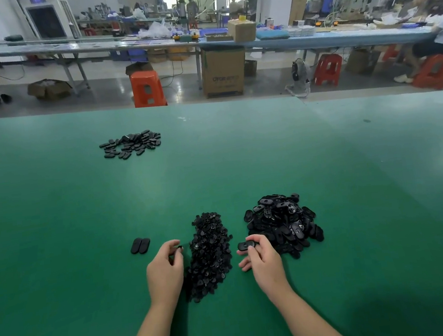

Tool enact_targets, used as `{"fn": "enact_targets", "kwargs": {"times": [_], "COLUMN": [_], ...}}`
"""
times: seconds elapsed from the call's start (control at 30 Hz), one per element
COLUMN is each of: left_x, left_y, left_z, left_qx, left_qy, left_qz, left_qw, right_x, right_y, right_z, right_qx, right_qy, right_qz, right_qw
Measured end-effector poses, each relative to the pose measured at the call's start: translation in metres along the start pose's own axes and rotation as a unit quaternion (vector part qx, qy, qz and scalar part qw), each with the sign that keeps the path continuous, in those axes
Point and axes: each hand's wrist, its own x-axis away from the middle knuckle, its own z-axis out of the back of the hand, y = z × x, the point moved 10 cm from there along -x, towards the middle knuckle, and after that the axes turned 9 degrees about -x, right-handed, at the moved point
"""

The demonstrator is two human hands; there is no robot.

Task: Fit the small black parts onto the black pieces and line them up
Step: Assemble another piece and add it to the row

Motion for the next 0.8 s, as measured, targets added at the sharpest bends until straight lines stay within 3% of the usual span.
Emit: {"fn": "enact_targets", "kwargs": {"times": [0.67,0.8], "left_x": [-0.005,0.012], "left_y": [0.008,0.043], "left_z": [0.004,-0.017], "left_qx": [0.042,0.06], "left_qy": [-0.011,-0.055], "left_qz": [0.021,-0.014], "left_qw": [0.999,0.997], "right_x": [-0.001,-0.001], "right_y": [-0.001,0.0], "right_z": [-0.005,-0.005], "right_qx": [0.031,0.026], "right_qy": [-0.016,-0.015], "right_qz": [0.017,0.015], "right_qw": [0.999,0.999]}}
